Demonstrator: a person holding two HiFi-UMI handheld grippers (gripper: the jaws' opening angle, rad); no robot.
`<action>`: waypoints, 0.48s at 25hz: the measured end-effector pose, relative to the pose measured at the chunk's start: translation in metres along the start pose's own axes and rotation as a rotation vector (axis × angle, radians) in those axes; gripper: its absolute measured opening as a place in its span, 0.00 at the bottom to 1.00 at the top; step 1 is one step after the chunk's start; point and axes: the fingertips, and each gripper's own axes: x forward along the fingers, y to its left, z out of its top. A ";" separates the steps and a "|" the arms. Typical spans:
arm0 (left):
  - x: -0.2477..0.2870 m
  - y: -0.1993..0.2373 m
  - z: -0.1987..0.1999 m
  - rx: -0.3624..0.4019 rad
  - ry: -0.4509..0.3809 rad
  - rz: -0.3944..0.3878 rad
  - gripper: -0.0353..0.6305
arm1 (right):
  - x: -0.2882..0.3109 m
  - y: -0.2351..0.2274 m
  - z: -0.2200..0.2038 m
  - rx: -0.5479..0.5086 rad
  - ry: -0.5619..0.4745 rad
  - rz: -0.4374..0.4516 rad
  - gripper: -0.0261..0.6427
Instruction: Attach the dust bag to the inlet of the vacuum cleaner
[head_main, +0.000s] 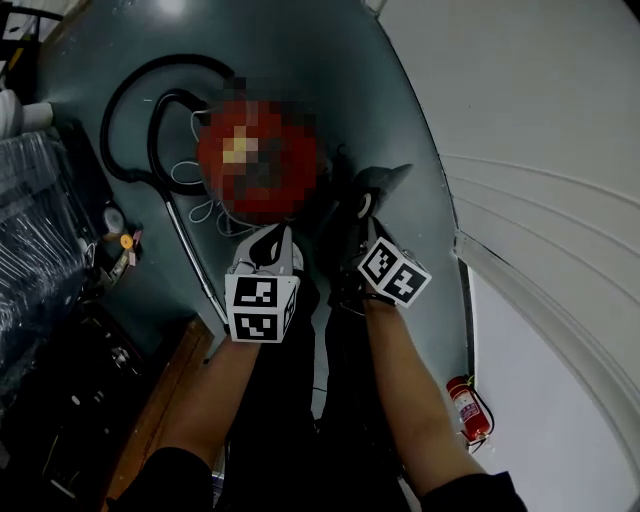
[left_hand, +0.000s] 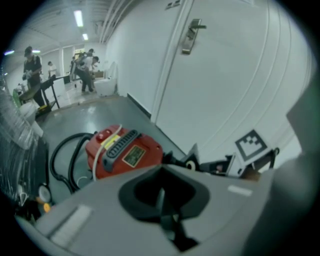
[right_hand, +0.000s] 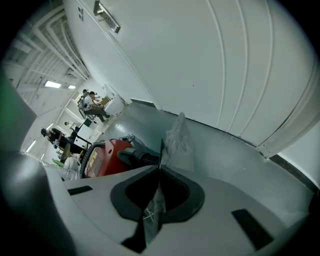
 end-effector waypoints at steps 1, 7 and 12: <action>0.001 0.003 0.001 0.009 0.003 0.000 0.05 | 0.004 0.002 -0.004 0.000 0.005 0.004 0.06; 0.008 0.026 0.005 0.053 0.016 0.016 0.05 | 0.020 0.016 -0.016 -0.002 0.025 0.033 0.06; 0.015 0.045 0.016 0.095 0.009 0.060 0.05 | 0.024 0.021 -0.015 0.000 0.030 0.030 0.06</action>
